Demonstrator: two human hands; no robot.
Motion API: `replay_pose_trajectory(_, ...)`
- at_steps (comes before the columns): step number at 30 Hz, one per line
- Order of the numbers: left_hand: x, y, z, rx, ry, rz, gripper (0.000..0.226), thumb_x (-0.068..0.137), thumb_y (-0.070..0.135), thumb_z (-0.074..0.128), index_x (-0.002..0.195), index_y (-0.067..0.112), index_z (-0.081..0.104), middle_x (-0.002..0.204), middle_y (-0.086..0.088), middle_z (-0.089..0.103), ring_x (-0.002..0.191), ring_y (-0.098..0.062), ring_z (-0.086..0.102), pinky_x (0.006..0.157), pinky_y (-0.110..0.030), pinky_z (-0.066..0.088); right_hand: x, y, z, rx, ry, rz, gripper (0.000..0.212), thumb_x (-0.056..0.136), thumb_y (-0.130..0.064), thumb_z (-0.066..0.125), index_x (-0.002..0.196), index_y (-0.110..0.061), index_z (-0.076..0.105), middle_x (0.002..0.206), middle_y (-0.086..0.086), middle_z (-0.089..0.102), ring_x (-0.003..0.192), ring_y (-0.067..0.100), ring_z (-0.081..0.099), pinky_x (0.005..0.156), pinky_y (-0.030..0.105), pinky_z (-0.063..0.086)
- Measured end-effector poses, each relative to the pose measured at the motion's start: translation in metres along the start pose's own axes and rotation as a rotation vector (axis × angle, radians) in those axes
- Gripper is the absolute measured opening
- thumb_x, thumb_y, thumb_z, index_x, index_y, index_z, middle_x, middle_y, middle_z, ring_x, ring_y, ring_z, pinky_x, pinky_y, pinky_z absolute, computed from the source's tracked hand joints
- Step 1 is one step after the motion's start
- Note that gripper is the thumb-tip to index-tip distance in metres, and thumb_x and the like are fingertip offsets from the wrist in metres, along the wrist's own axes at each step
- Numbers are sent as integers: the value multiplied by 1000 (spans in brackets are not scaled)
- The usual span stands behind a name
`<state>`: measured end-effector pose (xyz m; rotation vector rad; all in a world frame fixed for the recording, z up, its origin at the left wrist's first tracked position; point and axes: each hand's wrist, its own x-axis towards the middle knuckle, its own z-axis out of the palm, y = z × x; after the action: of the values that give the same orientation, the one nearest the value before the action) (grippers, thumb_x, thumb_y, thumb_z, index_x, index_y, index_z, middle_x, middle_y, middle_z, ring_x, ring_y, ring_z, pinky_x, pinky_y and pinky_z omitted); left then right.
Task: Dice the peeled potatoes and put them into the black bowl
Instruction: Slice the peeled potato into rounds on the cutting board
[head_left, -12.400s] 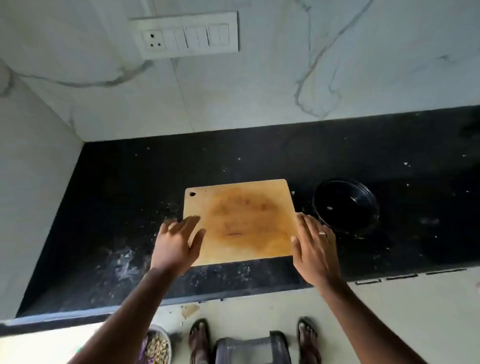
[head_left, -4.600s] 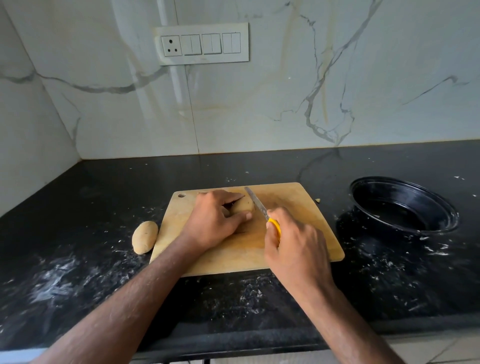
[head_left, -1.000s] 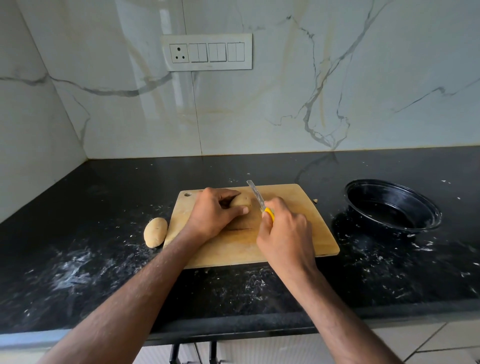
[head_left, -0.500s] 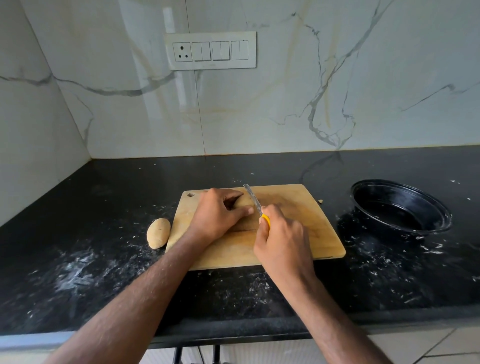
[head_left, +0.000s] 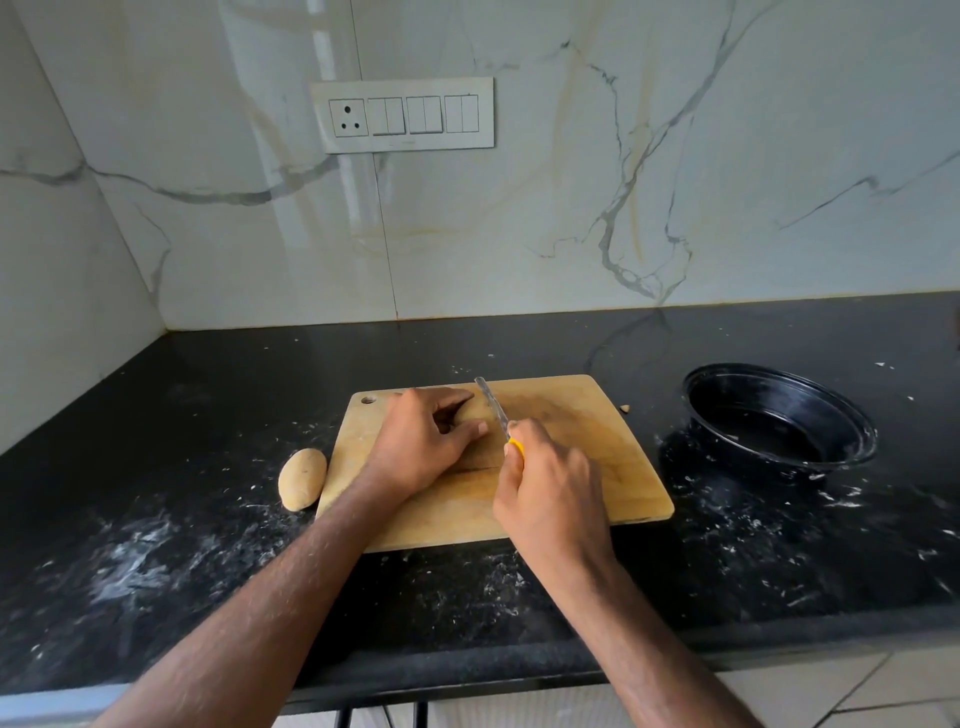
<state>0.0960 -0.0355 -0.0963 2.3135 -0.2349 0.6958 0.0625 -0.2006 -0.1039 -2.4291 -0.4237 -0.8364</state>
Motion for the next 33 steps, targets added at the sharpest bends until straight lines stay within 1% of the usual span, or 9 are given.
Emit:
replay_pose_trajectory(3,1,0,0,23,6,9,9,84,23,78,84,15,74,66,2,64,61,-15,51,59,-30,45,0,0,0,11,-14,1,14,85,-13,72,98,-16,67,68,-2,68,53,18,60,49,21,21)
replay_pose_trajectory(7,1,-2,1,16,4,-4,13,83,25,78,85,13,73,69,-3,67,66,-22,56,65,-39,47,0,-1,-2,25,-50,7,14,85,-13,73,97,-15,68,65,-3,67,49,15,53,47,9,5)
replay_pose_trajectory(11,1,-3,2,4,1,-18,14,83,28,80,87,15,75,72,-4,68,63,-20,54,64,-39,47,0,-1,-2,42,-65,2,13,87,-13,71,99,-15,68,67,-3,67,53,8,32,50,5,4)
replay_pose_trajectory(13,1,-2,2,4,0,-22,13,84,27,80,87,16,76,71,-3,68,61,-15,52,62,-37,47,0,-1,-2,41,-56,3,13,87,-13,71,100,-15,68,68,-3,68,54,8,34,50,5,6)
replay_pose_trajectory(15,1,-2,2,11,1,-32,15,84,29,79,89,15,76,74,-5,70,66,-22,57,65,-38,48,-1,0,-1,33,-50,1,13,87,-13,70,100,-15,68,68,-3,68,51,11,44,47,12,13)
replay_pose_trajectory(18,1,-4,3,13,-1,-46,18,83,30,79,87,13,75,74,-6,70,71,-26,59,66,-42,48,-1,0,-1,23,-56,-7,12,89,-13,68,101,-15,68,70,-2,70,55,17,59,54,21,27)
replay_pose_trajectory(20,2,-6,4,5,-11,-51,21,83,33,78,86,12,74,76,-9,70,69,-27,59,66,-43,49,-1,-1,-2,12,-63,-14,12,89,-13,67,101,-15,68,71,-1,70,56,17,60,54,22,27)
replay_pose_trajectory(25,3,-10,4,-36,-2,-48,17,83,29,79,87,12,76,74,-15,68,63,-5,40,61,-41,47,1,-3,-4,-7,-154,-28,15,96,-17,55,110,-17,62,81,2,72,67,22,60,58,28,33)
replay_pose_trajectory(33,3,-13,7,1,10,-15,30,84,29,78,72,4,67,59,-14,48,60,-8,27,56,-37,35,13,-11,3,5,-162,-4,15,96,-15,51,108,-20,59,86,9,66,80,30,62,61,33,33)
